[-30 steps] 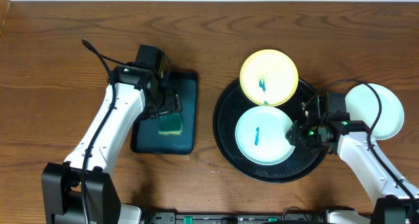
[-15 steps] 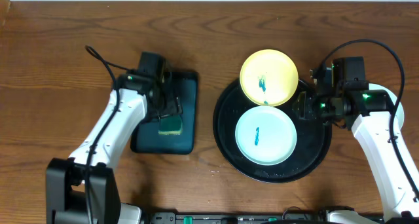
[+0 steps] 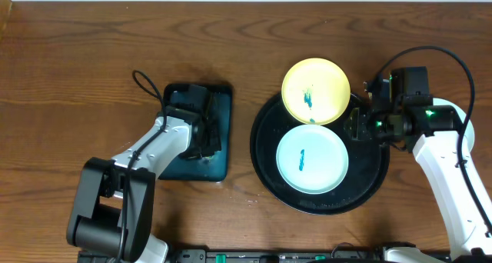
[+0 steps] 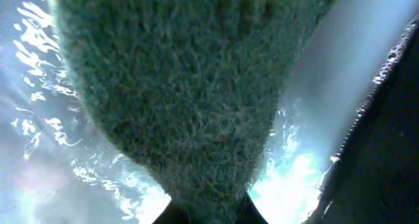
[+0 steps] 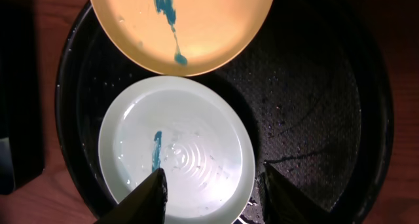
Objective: Clean dirty plates on tray and stack at the side
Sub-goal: 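Grasp the green sponge with the left gripper and dip it in soapy water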
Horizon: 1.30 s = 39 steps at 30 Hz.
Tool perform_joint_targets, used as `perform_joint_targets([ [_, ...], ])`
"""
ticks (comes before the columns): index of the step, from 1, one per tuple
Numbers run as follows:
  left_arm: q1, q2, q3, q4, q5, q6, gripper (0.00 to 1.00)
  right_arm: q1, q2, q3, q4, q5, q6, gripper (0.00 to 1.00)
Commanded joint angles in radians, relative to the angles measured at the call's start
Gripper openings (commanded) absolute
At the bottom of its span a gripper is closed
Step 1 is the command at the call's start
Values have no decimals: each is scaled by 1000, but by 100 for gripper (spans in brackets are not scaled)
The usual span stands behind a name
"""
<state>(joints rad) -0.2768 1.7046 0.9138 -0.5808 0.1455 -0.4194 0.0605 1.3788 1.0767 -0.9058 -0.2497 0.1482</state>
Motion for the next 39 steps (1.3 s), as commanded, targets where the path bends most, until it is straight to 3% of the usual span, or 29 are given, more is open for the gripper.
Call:
perform_joint_targets([
  [1, 3, 43, -25, -38, -18, -5, 8, 7, -6, 9, -5, 6, -3, 43],
  [2, 5, 37, -14, -55, -18, -5, 8, 7, -6, 9, -5, 6, -3, 43],
  [3, 7, 31, 0, -74, -18, -5, 15, 7, -6, 9, -6, 6, -3, 43],
  [4, 12, 24, 17, -99, -18, -5, 34, 7, -6, 9, -6, 6, -3, 43],
  [7, 30, -6, 81, -181, -18, -4, 54, 7, -6, 9, -6, 6, -4, 43],
  [12, 60, -57, 126, -198, -19, -1, 65, 7, -6, 9, -3, 6, -4, 43],
  [24, 56, 31, 52, 53, -177, 52, 64, 7, -6, 9, 0, 6, -3, 43],
  [25, 56, 55, 47, 69, -177, 52, 58, 7, -6, 9, 0, 6, -3, 43],
  [29, 56, 128, 46, 89, -177, 52, 12, 7, -6, 9, 0, 6, -3, 42],
  [30, 56, 135, 46, 90, -177, 51, 8, 7, -6, 9, -1, 5, -3, 42],
  [35, 56, 101, 69, 75, -176, 52, 9, 7, -6, 9, -3, 6, -3, 41],
  [37, 56, 73, 90, 50, -176, 52, 49, 7, -6, 9, -3, 6, -3, 41],
  [38, 56, 56, 98, 36, -176, 52, 62, 7, -6, 9, -4, 5, -3, 41],
  [39, 56, 37, 105, 19, -176, 52, 68, 7, -6, 9, -5, 6, -3, 41],
])
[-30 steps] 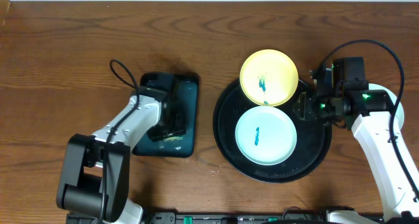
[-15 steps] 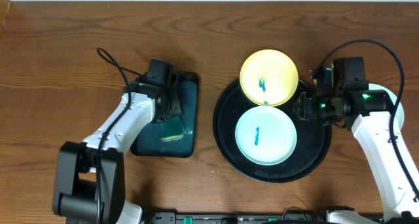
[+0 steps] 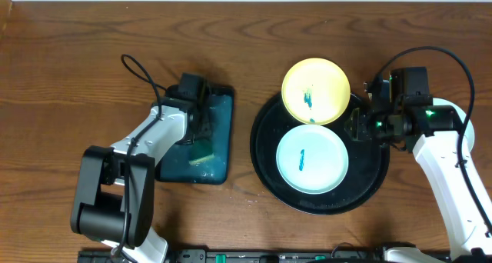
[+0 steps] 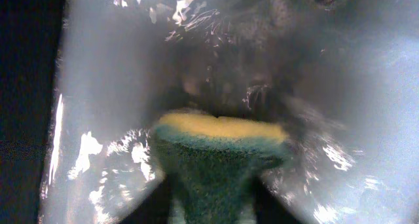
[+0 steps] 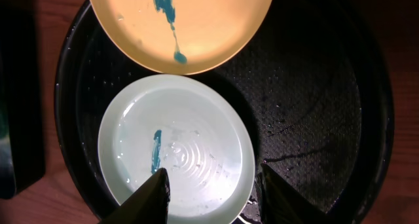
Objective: Clean dirty plates on tray and stack at the side
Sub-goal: 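Grasp the green sponge with the left gripper and dip it in soapy water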
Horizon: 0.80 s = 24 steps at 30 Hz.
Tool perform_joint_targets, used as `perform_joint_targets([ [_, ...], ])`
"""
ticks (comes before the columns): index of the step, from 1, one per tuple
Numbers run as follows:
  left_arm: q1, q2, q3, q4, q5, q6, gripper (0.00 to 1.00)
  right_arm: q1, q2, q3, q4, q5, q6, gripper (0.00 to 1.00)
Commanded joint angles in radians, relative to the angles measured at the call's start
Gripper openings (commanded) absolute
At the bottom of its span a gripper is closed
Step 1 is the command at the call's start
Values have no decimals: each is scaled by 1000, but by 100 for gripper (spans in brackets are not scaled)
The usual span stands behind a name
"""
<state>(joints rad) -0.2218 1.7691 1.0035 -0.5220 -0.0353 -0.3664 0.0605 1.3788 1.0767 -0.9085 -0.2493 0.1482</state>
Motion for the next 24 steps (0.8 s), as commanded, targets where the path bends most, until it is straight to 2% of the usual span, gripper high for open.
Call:
perform_joint_targets([
  [1, 1, -46, 21, -58, 5, -1, 72, 7, -6, 9, -3, 5, -3, 41],
  [3, 1, -89, 26, -102, 10, -2, 75, 7, -6, 9, -5, 5, -3, 41],
  [8, 1, -153, 26, -202, 135, -2, 74, 7, -6, 9, -3, 5, -3, 41],
  [16, 0, -101, -61, -110, 155, -6, 56, 7, -6, 9, -5, 5, -3, 41],
  [18, 0, -77, -89, -64, 155, -7, 44, 7, -6, 9, -5, 5, -3, 41],
  [20, 0, -47, -105, -33, 155, -13, 24, 7, -6, 8, -8, 5, -3, 41],
  [21, 0, -34, -105, -32, 155, -13, 9, 7, -6, 8, -11, 5, -3, 41],
  [24, 0, -24, -105, -35, 155, -13, 8, 7, -6, 7, -20, 6, -3, 41],
])
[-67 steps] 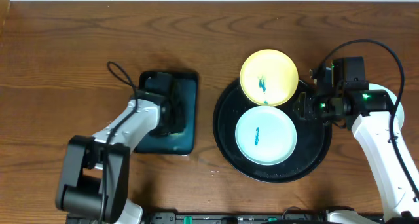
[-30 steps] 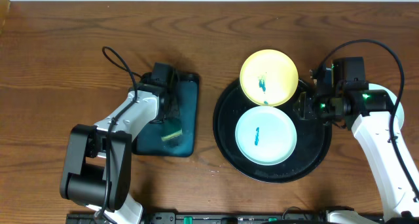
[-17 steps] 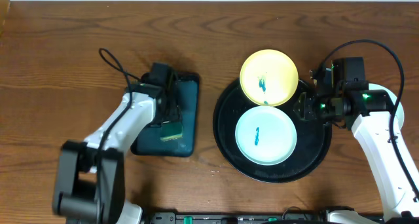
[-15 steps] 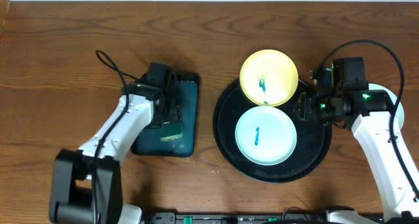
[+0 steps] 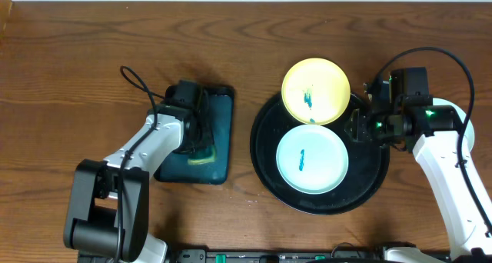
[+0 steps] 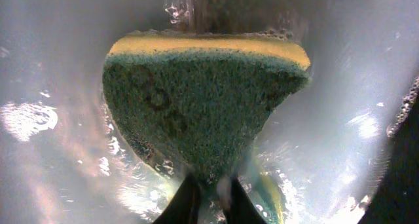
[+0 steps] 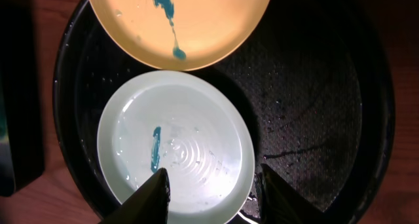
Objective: Clean dirty plates on tray and stack at the side
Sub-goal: 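Grasp the green sponge with the left gripper and dip it in soapy water, then carry the sponge with the left gripper onto the held pale green plate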
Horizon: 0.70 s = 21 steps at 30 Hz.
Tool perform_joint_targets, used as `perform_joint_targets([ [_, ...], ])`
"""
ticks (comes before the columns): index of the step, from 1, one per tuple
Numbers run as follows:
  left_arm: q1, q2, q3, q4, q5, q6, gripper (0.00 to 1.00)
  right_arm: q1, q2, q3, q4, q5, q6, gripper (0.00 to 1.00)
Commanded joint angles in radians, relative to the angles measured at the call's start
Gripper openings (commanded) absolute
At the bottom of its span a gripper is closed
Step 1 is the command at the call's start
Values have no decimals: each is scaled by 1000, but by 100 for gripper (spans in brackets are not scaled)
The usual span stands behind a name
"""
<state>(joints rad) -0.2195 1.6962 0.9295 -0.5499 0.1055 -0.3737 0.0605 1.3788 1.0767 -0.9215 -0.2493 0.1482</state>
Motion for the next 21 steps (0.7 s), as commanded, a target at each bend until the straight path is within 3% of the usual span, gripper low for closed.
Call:
perform_joint_targets([
  [1, -2, 43, -26, -17, 15, -5, 7, 7, -6, 6, -10, 7, -3, 42],
  [11, -2, -135, 175, -259, 60, 29, 7, -12, 1, -178, 62, 108, 109, 43],
  [15, -16, -221, 192, -272, 159, 31, 7, -8, 23, -248, 142, 23, 72, 38],
  [21, -101, -268, 192, -272, 161, -3, 8, 5, 101, -333, 271, 36, 100, 34],
])
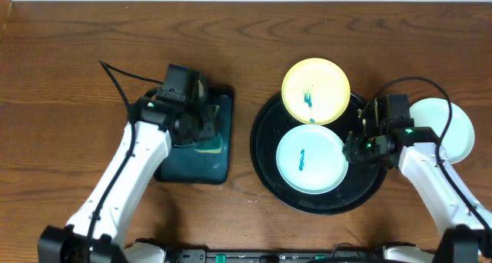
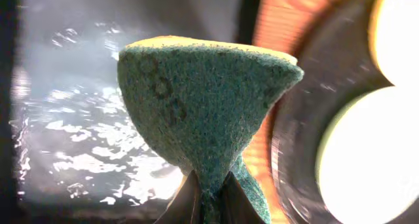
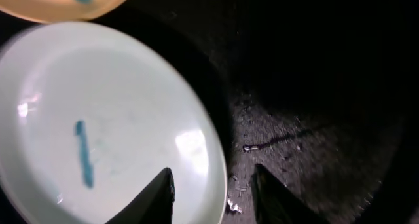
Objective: Clean dirty plates on tray and stack at the side
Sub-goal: 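Carry the sponge with the left gripper onto the held pale green plate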
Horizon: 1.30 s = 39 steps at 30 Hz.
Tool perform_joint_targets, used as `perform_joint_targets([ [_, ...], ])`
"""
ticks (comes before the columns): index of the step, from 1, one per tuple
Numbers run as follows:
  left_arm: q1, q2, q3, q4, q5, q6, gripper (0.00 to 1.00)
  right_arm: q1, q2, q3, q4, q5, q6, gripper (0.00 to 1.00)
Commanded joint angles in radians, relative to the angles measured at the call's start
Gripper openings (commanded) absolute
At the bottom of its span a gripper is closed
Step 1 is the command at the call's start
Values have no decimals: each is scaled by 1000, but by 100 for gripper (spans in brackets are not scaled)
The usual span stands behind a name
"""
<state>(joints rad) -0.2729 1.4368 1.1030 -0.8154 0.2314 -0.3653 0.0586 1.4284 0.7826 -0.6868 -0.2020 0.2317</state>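
Note:
A pale plate [image 1: 311, 160] with a blue streak [image 3: 83, 155] and a yellow plate [image 1: 315, 90] with blue smears lie on the round black tray [image 1: 369, 186]. My right gripper [image 3: 213, 198] is open and low, its fingers straddling the pale plate's [image 3: 98, 119] right rim; overhead it sits at the plate's right edge [image 1: 352, 148]. My left gripper [image 2: 209, 201] is shut on a green and yellow sponge [image 2: 203, 99], held above the right edge of the dark water basin [image 1: 177, 167]. Overhead the sponge [image 1: 204, 144] hangs below that gripper [image 1: 201, 132].
A white plate [image 1: 446, 128] lies on the table right of the black tray, partly under my right arm. In the left wrist view the basin's water [image 2: 72, 126] is at the left and the black tray [image 2: 304, 106] at the right.
My left gripper, then holding the sponge down in the basin water, now holds it above the basin's right edge. My right gripper is lower, at the pale plate's right rim. A white plate now shows at the right.
My left gripper stayed shut on the sponge, which was in the basin water at each earlier moment. My right gripper hung open and still, high over the black tray. Now the sponge is out of the water and the right gripper straddles the pale plate's rim.

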Motion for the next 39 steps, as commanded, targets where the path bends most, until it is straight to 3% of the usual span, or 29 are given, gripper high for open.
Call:
perform_joint_targets([
  [1, -66, -8, 19, -6, 35, -14, 7, 7, 70, -45, 50, -26, 16, 26],
  [3, -107, -4, 19, 1, 35, -14, 7, 7, 105, -45, 65, -54, 14, 13],
  [7, -201, -4, 19, 68, 35, -51, 7, 17, 149, -45, 90, -64, 15, 1],
  [16, -369, 102, 18, 285, 39, -176, 7, 53, 154, -45, 105, 11, 37, 1],
  [26, -512, 409, 18, 552, 233, -222, 7, 80, 154, -45, 106, 22, 37, 1],
  [35, -515, 588, 18, 543, 219, -225, 7, 80, 154, -45, 103, 22, 37, 1],
  [39, -484, 567, 34, 416, 13, -239, 7, 80, 154, -45, 100, 22, 37, 1],
])
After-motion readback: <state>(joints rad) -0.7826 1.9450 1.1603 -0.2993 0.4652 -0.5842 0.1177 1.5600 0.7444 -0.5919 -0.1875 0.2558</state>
